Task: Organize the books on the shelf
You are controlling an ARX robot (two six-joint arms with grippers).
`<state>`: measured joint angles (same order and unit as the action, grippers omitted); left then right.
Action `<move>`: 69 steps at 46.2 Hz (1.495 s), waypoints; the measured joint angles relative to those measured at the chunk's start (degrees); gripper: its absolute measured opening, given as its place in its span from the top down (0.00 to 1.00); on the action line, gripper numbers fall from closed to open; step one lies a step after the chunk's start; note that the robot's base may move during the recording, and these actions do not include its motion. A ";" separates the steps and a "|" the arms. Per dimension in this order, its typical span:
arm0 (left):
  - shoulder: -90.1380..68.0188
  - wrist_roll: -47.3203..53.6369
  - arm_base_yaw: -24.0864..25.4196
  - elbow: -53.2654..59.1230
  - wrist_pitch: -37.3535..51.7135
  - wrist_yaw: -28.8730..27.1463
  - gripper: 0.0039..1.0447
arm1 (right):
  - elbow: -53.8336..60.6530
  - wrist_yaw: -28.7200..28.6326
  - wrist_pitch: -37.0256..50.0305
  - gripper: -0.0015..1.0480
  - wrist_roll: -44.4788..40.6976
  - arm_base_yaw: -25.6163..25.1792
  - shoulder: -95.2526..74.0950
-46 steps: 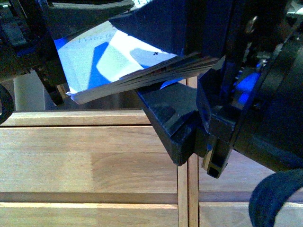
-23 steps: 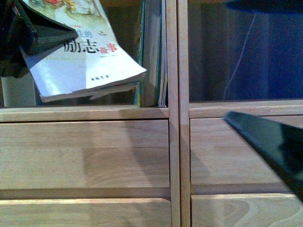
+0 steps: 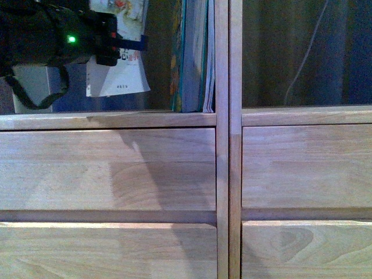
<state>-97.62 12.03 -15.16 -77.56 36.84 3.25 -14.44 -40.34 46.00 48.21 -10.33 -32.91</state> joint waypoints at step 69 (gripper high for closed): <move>-24.17 13.20 -5.62 -25.51 -2.27 -8.81 0.61 | 0.07 -0.02 0.00 0.07 0.00 -0.09 0.02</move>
<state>-121.80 25.23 -20.78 -103.07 34.57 -5.56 -14.37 -40.36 46.00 48.21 -10.41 -32.88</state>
